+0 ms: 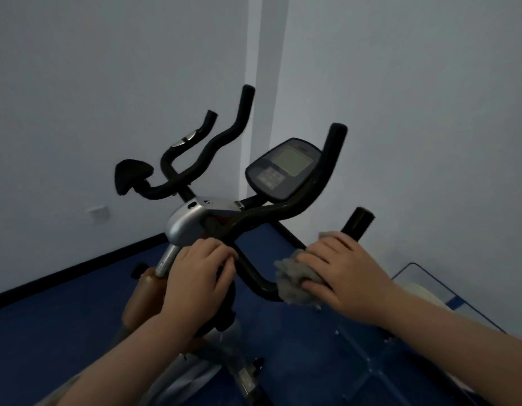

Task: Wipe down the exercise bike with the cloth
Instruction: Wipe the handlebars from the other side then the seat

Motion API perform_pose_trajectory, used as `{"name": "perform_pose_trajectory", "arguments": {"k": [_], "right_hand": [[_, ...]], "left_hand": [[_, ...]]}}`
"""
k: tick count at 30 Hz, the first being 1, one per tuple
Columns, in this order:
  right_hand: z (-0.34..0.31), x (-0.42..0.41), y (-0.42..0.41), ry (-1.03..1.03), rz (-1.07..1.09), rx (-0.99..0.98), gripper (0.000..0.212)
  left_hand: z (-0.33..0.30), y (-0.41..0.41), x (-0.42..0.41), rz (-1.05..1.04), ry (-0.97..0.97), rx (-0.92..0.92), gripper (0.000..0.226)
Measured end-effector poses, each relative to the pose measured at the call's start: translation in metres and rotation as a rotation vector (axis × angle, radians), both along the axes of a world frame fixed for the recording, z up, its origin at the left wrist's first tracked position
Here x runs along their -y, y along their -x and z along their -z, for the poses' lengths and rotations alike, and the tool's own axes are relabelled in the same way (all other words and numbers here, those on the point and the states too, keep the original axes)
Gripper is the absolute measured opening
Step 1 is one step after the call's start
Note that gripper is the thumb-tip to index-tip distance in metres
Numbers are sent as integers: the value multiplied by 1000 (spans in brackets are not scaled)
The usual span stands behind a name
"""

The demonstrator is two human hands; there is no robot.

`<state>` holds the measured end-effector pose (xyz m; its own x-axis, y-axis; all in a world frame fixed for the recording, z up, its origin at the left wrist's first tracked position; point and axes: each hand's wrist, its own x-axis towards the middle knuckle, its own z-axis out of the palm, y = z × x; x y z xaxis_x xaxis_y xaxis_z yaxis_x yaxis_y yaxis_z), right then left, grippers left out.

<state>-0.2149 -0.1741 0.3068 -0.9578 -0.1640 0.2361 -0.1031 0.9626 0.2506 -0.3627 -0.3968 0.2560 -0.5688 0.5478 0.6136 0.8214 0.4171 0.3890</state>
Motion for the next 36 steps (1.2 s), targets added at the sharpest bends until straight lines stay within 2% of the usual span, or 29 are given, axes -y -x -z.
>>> {"name": "perform_pose_trajectory", "arguments": {"k": [2, 4, 6, 9, 11, 15, 17, 21, 24, 28, 31, 34, 36], "right_hand": [[9, 22, 1, 5, 106, -22, 36], [21, 59, 22, -18, 179, 34, 26], [22, 84, 54, 2, 267, 129, 26], [21, 84, 93, -10, 208, 313, 35], [21, 79, 89, -33, 185, 426, 37], [31, 80, 59, 58, 257, 328, 42], [27, 82, 72, 117, 311, 383, 43], [27, 83, 112, 400, 339, 469, 41], [29, 82, 98, 359, 301, 394, 41], [29, 73, 63, 134, 220, 358, 39], [25, 81, 85, 167, 285, 385, 42], [30, 96, 104, 354, 370, 303, 43], [32, 97, 90, 240, 358, 227, 42]], "left_hand": [[11, 1, 10, -109, -88, 51, 23], [19, 2, 12, -202, -200, 136, 22], [21, 4, 9, -247, -237, 157, 22], [21, 4, 8, -243, -235, 154, 20], [22, 2, 10, -240, -242, 165, 16], [21, 3, 9, -257, -261, 201, 18], [21, 4, 8, -250, -259, 184, 19], [20, 5, 10, -228, -298, 185, 18], [19, 2, 9, -216, -295, 188, 18], [20, 4, 11, -199, -293, 175, 18], [19, 6, 11, -199, -291, 174, 18], [19, 4, 11, -193, -286, 176, 20], [20, 3, 12, -189, -285, 180, 21]]}}
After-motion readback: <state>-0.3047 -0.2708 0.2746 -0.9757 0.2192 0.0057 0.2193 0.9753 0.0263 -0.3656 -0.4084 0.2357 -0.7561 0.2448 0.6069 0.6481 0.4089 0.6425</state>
